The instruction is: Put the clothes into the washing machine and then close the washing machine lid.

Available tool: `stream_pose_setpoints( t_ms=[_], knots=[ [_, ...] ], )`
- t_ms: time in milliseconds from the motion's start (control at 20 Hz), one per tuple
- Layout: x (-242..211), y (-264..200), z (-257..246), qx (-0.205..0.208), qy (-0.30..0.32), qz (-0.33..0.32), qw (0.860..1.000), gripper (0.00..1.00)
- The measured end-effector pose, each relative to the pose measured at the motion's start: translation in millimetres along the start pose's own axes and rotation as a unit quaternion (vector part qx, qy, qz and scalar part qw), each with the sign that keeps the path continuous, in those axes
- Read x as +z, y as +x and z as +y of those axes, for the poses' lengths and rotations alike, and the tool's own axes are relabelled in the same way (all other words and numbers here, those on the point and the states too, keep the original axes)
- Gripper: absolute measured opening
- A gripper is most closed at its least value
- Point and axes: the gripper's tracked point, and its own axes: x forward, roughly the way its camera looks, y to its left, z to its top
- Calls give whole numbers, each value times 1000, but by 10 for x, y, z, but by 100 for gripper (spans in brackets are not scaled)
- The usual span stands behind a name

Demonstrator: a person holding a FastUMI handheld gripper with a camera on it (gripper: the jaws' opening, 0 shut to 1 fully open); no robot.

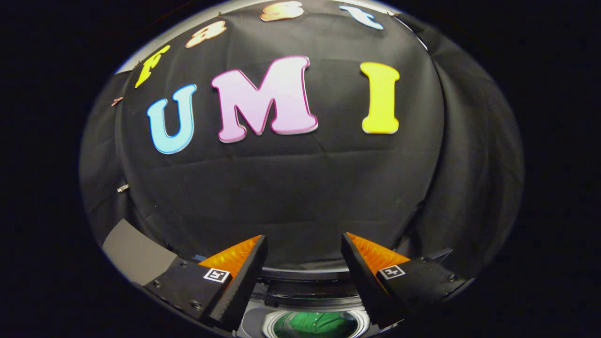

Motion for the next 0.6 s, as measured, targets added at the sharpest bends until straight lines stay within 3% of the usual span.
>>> stream_pose_setpoints(
  t_ms=[100, 600],
  knots=[
    [-97, 80, -50, 5, -34, 3, 999, 100],
    [-295, -351, 9, 14, -37, 2, 999, 100]
  ],
)
